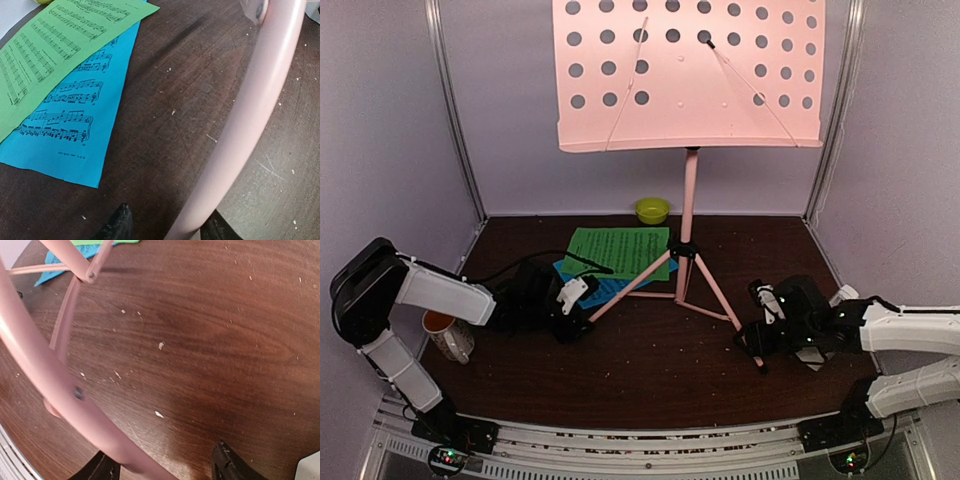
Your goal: Set up the instrument practice props
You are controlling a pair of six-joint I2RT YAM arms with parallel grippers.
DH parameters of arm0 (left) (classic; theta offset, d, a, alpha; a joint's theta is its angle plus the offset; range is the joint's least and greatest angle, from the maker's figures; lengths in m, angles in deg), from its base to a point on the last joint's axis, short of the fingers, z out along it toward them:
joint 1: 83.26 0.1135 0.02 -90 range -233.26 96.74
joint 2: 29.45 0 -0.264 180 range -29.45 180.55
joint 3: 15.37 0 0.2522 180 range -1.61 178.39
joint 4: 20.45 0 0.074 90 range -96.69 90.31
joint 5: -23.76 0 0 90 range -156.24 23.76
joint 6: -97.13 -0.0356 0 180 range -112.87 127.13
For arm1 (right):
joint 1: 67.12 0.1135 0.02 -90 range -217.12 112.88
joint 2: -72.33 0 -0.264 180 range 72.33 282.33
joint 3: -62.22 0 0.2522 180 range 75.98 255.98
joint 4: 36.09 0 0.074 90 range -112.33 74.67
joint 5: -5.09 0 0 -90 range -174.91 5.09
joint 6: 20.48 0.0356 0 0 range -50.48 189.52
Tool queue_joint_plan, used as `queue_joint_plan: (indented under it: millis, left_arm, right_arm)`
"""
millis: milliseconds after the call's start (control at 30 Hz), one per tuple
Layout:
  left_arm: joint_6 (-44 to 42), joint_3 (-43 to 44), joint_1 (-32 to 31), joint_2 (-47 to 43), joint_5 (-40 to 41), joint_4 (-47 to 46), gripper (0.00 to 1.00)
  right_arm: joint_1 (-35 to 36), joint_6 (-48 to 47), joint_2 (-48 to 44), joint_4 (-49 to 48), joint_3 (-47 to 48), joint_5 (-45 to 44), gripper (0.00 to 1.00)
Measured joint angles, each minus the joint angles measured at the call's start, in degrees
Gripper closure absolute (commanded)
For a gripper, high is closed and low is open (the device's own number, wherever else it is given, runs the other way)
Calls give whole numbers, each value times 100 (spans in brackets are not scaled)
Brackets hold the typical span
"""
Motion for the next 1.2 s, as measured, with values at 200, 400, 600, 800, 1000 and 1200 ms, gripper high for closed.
queue_joint_plan:
  millis: [200,400,600,800,1000,1200]
  left_arm:
    - [-166,297,-164,-44,-4,247,53]
    - [-468,813,-221,-35,-168,511,59]
    - [-706,1464,-369,188,-282,922,67]
    - [-822,1663,-422,293,-299,1283,94]
    - [-1003,1665,-446,181,-111,1263,100]
    - [-925,1403,-525,0,0,1161,100]
  right_arm:
    - [2,-326,203,0,509,68,41]
    - [4,-728,592,28,872,138,45]
    - [4,-944,883,144,979,232,65]
    - [87,-1333,885,175,964,297,100]
    - [201,-1628,872,203,977,297,100]
    - [223,-1685,782,302,942,328,100]
